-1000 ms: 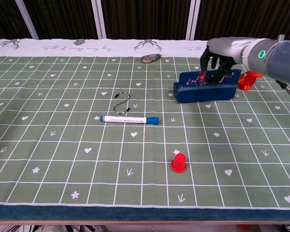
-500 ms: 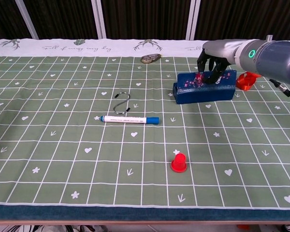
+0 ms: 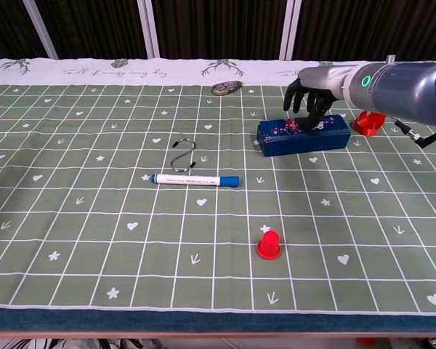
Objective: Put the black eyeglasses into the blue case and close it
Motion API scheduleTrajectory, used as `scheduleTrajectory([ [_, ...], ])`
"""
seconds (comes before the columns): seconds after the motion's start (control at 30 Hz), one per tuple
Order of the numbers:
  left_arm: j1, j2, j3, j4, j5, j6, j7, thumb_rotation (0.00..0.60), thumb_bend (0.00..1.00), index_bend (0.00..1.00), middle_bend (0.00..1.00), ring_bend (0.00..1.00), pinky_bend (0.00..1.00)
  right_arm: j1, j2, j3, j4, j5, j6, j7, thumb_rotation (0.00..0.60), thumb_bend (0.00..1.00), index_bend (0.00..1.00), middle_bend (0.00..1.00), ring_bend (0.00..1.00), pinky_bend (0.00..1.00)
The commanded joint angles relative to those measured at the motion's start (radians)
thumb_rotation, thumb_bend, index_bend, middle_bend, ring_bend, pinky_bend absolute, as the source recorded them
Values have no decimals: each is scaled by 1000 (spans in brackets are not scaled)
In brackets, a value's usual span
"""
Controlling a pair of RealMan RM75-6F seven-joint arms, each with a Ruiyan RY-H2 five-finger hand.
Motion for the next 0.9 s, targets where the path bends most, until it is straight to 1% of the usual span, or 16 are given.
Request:
scheduleTrajectory([
  [0.03,0,0,0,1,0,-1,0,600,310,86,0,0,0,11,-11,3,15,6,2,6,600,545,120,245,282,244],
  [0.23,-1,1,-1,2,-1,-2,-3,600,310,86,0,0,0,13,-16,-5,19,-3,23,13,600,535,119,234,271,245],
  [0.33,-1,1,-1,3,0,-1,-4,600,311,86,0,0,0,1,-2,-7,-8,-25,50,28,600,467,117,224,257,240],
  [0.4,0,1,-1,4,-1,-1,-5,600,311,86,0,0,0,-15,16,-9,-44,-54,84,41,600,406,113,214,243,233],
  [0.6,0,-1,-2,4,0,3,-2,600,310,86,0,0,0,-105,120,-40,-234,-199,242,88,600,281,107,151,186,209],
  [0.67,1,-3,-2,3,0,5,-2,600,310,86,0,0,0,-158,185,-59,-339,-262,313,114,600,242,106,140,176,207],
  [0.7,1,-3,-2,3,0,5,-1,600,310,86,0,0,0,-173,203,-65,-367,-280,333,121,600,234,106,139,175,207],
  [0.73,1,-4,-2,1,0,7,3,600,310,86,0,0,0,-218,251,-87,-443,-340,393,140,600,233,106,139,175,207],
  [0.9,2,-9,-2,-3,5,17,15,600,310,86,0,0,0,-361,370,-187,-612,-533,570,191,600,233,107,126,170,200],
])
